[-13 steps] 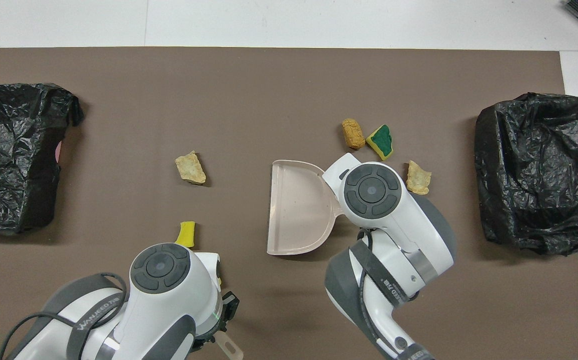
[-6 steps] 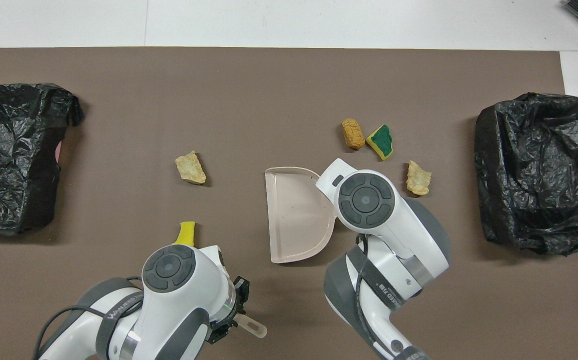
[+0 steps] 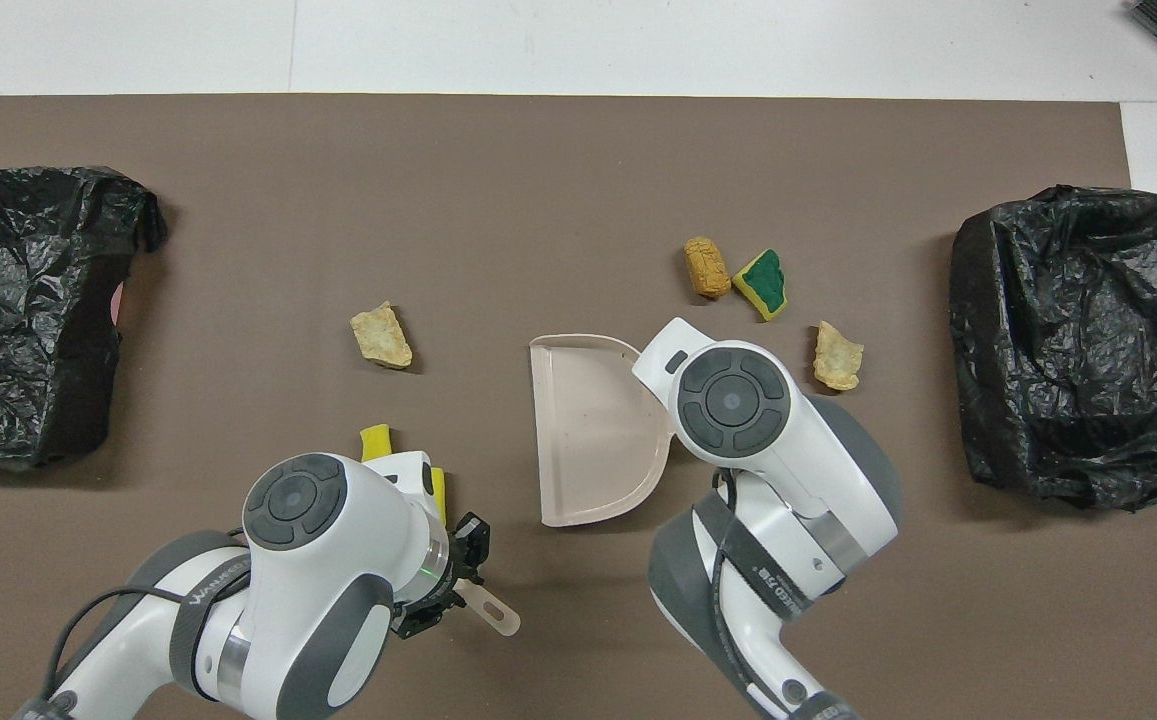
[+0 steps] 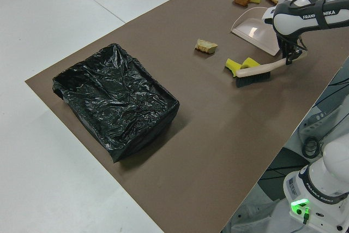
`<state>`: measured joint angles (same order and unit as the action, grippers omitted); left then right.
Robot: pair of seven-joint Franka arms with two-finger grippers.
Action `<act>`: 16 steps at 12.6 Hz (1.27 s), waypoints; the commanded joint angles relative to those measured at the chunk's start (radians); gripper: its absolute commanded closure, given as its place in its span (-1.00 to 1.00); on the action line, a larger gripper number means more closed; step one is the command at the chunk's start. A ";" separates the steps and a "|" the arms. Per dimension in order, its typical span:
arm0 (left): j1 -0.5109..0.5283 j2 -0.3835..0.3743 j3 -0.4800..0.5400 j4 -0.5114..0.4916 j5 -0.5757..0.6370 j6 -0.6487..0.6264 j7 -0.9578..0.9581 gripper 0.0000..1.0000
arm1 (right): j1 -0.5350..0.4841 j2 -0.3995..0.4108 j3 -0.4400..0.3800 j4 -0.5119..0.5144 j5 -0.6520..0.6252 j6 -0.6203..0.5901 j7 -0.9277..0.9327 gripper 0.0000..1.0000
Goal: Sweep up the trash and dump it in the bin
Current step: 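Sweep the yellow sponges into the dustpan with the left gripper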
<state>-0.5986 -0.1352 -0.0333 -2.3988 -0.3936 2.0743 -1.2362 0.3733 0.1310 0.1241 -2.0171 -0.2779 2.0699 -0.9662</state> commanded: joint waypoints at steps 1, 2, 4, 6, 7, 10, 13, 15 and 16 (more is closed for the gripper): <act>-0.004 0.016 -0.007 0.012 -0.005 0.035 0.186 1.00 | -0.011 -0.007 0.006 -0.022 -0.020 0.026 -0.009 1.00; -0.007 0.016 -0.010 0.012 -0.005 0.044 0.251 1.00 | -0.011 -0.007 0.006 -0.022 -0.020 0.026 -0.009 1.00; -0.038 0.014 -0.011 0.012 -0.005 0.064 0.418 1.00 | -0.013 -0.007 0.006 -0.022 -0.018 0.026 -0.008 1.00; -0.078 0.020 -0.014 0.013 -0.005 0.153 0.507 1.00 | -0.016 -0.007 0.006 -0.025 -0.018 0.026 -0.008 1.00; -0.116 0.025 -0.014 0.015 -0.007 0.196 0.542 1.00 | -0.016 -0.007 0.006 -0.026 -0.018 0.027 -0.008 1.00; -0.188 0.043 -0.016 0.065 -0.008 0.214 0.630 1.00 | -0.017 -0.007 0.006 -0.026 -0.018 0.035 -0.008 1.00; -0.190 0.062 -0.016 0.165 -0.008 0.184 0.623 1.00 | -0.017 -0.005 0.006 -0.035 -0.017 0.047 -0.003 1.00; -0.146 0.054 -0.002 0.188 -0.002 0.098 0.630 1.00 | -0.019 -0.005 0.006 -0.035 -0.017 0.047 -0.003 1.00; -0.089 0.061 -0.003 0.204 0.007 0.043 0.635 1.00 | -0.019 -0.005 0.006 -0.035 -0.017 0.047 -0.003 1.00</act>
<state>-0.7626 -0.0915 -0.0430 -2.2373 -0.3927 2.2086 -0.6329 0.3686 0.1318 0.1221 -2.0311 -0.2779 2.0889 -0.9662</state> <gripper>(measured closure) 0.744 0.687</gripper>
